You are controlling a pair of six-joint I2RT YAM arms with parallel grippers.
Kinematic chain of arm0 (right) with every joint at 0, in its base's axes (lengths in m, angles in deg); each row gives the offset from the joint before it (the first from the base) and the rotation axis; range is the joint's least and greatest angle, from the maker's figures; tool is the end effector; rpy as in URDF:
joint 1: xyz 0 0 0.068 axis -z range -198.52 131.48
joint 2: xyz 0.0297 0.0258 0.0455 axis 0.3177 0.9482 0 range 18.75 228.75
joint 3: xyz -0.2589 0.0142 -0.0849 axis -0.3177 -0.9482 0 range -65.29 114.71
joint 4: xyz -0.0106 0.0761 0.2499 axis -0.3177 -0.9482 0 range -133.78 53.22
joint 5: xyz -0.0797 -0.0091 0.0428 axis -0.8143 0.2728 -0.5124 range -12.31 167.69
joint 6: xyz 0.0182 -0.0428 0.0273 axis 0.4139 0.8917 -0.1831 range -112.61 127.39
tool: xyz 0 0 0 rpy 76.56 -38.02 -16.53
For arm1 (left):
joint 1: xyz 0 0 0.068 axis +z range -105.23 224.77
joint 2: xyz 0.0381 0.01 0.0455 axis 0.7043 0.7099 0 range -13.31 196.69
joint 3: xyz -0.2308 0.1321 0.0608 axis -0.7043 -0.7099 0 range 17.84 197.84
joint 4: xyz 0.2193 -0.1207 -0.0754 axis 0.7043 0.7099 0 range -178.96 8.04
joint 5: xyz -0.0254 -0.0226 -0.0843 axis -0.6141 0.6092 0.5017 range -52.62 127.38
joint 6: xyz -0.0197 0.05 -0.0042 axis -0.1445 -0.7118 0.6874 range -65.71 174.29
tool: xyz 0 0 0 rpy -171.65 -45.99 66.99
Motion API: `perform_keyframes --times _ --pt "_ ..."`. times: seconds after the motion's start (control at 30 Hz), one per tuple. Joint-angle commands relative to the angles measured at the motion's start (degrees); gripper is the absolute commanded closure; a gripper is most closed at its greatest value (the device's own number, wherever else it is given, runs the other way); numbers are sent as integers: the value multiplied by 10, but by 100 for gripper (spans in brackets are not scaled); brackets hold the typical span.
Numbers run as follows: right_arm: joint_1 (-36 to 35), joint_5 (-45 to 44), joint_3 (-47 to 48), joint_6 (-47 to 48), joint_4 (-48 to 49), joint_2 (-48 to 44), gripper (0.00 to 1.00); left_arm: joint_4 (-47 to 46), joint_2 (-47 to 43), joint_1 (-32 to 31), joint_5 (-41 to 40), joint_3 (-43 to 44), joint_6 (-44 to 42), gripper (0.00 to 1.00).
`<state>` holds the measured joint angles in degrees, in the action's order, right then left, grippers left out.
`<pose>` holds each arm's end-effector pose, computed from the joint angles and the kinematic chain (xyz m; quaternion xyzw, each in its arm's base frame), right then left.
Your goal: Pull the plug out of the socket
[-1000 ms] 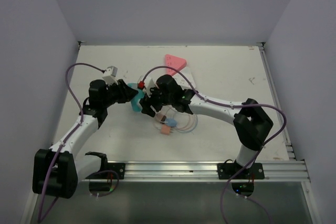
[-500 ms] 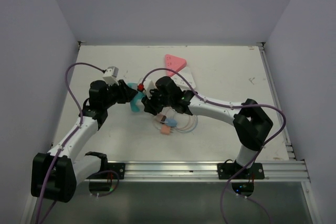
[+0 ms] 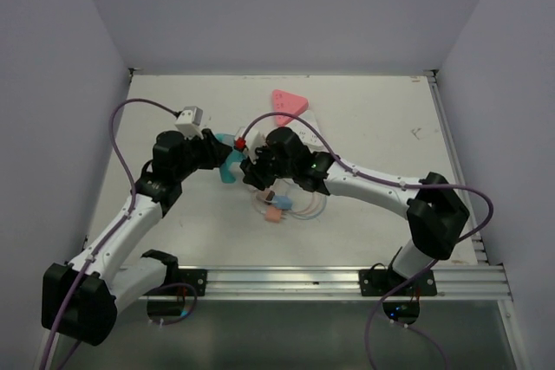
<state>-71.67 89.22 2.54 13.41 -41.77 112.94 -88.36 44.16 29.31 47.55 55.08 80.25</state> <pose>0.2213 0.3070 0.2651 -0.4711 0.7300 0.2751 0.4117 0.2206 -0.0676 0.2689 -0.0249 0.8212 -0.2682 0.5030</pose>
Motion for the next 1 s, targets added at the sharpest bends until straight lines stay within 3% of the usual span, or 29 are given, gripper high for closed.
perform_keyframes --times 0.0,0.37,0.57,0.73,0.97 --pt "5 -15 -21 -10 -103 -56 100 -15 -12 17 -183 35 -61 100" --pt "6 -52 -100 -17 -92 -139 100 22 -23 12 -204 70 -56 100" --pt "37 -49 -155 -74 -37 -168 100 24 -20 13 -148 86 -55 100" --pt "147 31 -218 -169 26 -183 100 25 -18 13 -72 95 -59 100" --pt "212 159 -257 -281 133 -127 100 4 -11 13 12 81 -64 100"
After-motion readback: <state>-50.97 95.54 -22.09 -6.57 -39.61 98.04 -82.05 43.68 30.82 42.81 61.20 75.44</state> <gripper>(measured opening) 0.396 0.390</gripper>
